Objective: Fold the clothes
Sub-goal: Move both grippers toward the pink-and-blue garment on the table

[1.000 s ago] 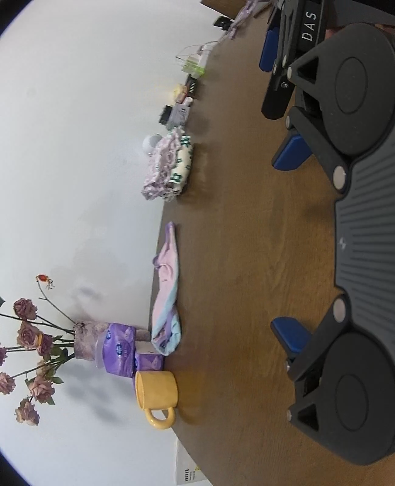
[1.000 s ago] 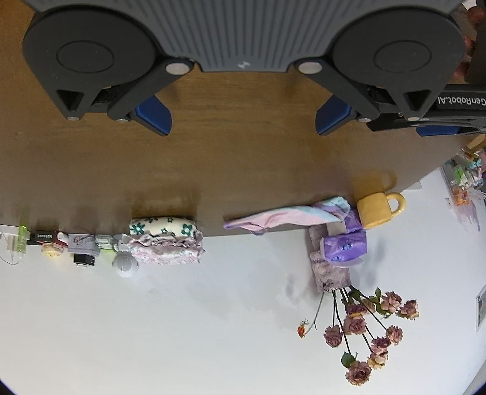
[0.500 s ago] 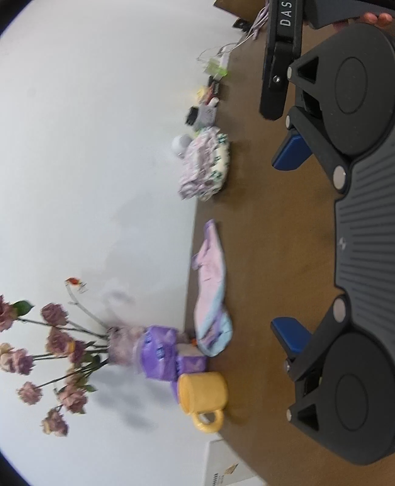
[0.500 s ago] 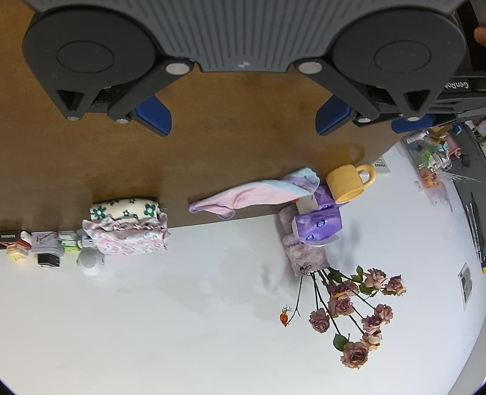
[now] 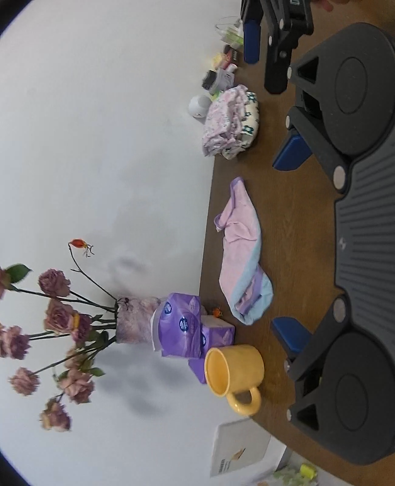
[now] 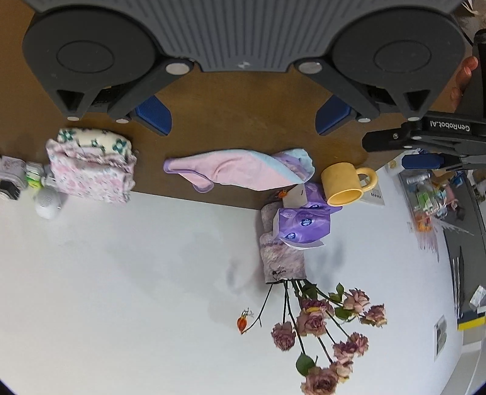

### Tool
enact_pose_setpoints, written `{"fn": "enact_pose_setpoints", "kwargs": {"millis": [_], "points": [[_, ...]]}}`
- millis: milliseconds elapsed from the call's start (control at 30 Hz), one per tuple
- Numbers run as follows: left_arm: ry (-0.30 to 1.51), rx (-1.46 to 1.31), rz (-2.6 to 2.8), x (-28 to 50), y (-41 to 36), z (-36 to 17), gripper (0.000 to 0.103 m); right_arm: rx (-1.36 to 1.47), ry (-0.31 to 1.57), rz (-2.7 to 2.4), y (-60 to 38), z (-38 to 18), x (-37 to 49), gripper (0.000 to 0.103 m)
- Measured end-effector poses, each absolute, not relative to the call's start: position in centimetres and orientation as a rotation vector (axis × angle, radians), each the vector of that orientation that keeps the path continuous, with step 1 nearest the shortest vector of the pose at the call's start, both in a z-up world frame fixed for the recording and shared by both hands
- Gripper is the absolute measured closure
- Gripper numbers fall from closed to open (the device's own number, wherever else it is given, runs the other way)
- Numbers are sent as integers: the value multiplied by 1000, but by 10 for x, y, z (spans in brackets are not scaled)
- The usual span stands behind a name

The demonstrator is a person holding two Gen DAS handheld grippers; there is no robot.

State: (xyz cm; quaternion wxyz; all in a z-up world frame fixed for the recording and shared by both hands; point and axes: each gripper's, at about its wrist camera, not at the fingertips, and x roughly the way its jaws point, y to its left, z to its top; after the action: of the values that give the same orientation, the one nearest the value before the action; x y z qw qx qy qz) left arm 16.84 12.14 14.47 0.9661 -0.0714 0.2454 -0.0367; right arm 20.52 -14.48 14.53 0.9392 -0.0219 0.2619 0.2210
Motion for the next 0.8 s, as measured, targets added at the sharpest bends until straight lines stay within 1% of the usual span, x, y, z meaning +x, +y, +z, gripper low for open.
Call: {"fn": "enact_pose_setpoints", "kwargs": {"millis": [133, 300, 333, 400, 533, 567, 633, 700, 733, 767, 800], "points": [[515, -196, -118, 198, 139, 143, 1, -57, 533, 432, -131, 151, 243, 0], [535, -197, -59, 233, 157, 130, 2, -127, 498, 383, -109, 147, 286, 0], [541, -193, -48, 241, 159, 126, 2, -134, 507, 383, -105, 146, 295, 0], [549, -184, -28, 255, 163, 120, 7, -132, 534, 377, -97, 141, 316, 0], [559, -173, 15, 282, 171, 107, 9, -121, 586, 353, -82, 128, 357, 1], [560, -175, 27, 290, 173, 103, 9, -121, 599, 345, -78, 124, 367, 3], [566, -176, 48, 304, 177, 94, 11, -123, 627, 332, -70, 115, 386, 9], [573, -171, 79, 320, 178, 84, 14, -121, 651, 314, -63, 105, 405, 9], [576, -165, 100, 329, 178, 77, 15, -113, 667, 307, -61, 99, 414, 11], [581, -161, 114, 336, 177, 71, 19, -105, 683, 300, -59, 94, 423, 13], [586, -160, 122, 342, 177, 66, 23, -88, 703, 290, -58, 88, 433, 19]]}}
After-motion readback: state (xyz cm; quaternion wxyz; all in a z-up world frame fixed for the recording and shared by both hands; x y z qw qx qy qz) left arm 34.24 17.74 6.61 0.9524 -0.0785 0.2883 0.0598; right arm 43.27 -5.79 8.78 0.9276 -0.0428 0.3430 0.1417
